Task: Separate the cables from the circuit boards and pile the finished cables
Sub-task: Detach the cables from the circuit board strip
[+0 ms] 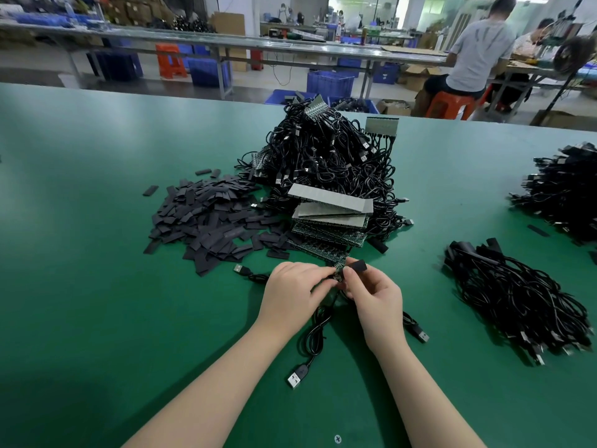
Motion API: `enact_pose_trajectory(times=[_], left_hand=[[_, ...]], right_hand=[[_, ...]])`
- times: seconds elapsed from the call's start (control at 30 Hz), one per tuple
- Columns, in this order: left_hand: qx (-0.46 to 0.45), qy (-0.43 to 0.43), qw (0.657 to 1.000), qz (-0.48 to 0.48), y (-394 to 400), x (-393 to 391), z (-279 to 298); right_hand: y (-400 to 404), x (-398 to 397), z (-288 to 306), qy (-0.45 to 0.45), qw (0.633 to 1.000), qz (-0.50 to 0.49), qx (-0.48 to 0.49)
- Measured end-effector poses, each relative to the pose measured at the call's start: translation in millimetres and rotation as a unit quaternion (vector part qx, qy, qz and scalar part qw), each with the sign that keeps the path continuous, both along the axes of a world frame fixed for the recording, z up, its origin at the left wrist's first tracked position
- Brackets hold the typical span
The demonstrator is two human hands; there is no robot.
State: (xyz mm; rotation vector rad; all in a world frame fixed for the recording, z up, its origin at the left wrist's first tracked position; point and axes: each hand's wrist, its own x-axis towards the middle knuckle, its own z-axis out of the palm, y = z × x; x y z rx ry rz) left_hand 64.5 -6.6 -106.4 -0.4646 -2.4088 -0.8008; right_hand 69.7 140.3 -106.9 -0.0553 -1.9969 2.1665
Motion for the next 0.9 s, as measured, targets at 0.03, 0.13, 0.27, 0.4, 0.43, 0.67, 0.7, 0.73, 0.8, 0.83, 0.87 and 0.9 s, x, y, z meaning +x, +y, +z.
enact_pose_trajectory(times=[0.03, 0.13, 0.27, 0.4, 0.43, 0.67, 0.7, 0.73, 0.8, 0.83, 0.87, 0.9], left_hand=[[-0.003, 0.0, 1.0, 0.0, 0.0, 0.2, 0.2], [-0.008, 0.002, 1.0, 0.001, 0.1, 0.9, 0.2], [-0.011, 0.006, 1.0, 0.005, -0.8, 0.1, -2.0], [0.001, 0.007, 1.0, 0.003, -1.2, 0.1, -1.5], [0.002, 0.009, 1.0, 0.001, -1.0, 0.5, -1.3], [0.025, 0.027, 0.999, 0.018, -1.0, 2.2, -0.5], [0.024, 0.03, 0.999, 0.018, -1.0, 2.2, -1.1], [0.022, 0.034, 0.999, 0.017, -0.8, 2.1, -1.7], [0.017, 0.047, 0.999, 0.011, -0.2, 1.9, -3.2], [0.016, 0.054, 0.998, 0.008, 0.3, 1.8, -3.6], [0.014, 0.062, 0.998, 0.005, 0.7, 1.7, -4.0], [0.014, 0.069, 0.998, 0.001, 1.0, 1.7, -4.1]], right_hand=[[0.3, 0.1, -0.4, 0.008, 1.0, 0.0, 0.002], [1.5, 0.4, -1.2, 0.024, 1.0, 0.002, 0.005], [1.3, 0.1, -1.8, 0.021, 1.0, 0.004, -0.008], [1.5, -0.9, -2.4, 0.005, 1.0, 0.008, -0.011], [1.7, -1.1, -2.3, 0.001, 1.0, 0.01, -0.012], [1.5, -0.5, -2.1, -0.008, 0.999, 0.016, -0.027], [1.4, -0.3, -1.6, -0.009, 0.999, 0.017, -0.029], [1.5, -0.4, -1.3, -0.01, 0.999, 0.016, -0.029], [1.7, -0.6, -0.9, -0.009, 1.0, 0.016, -0.023], [1.9, -0.7, -0.9, -0.01, 1.0, 0.016, -0.02], [1.8, -0.8, -1.0, -0.011, 1.0, 0.016, -0.02], [1.8, -1.0, -1.1, -0.013, 1.0, 0.015, -0.02]])
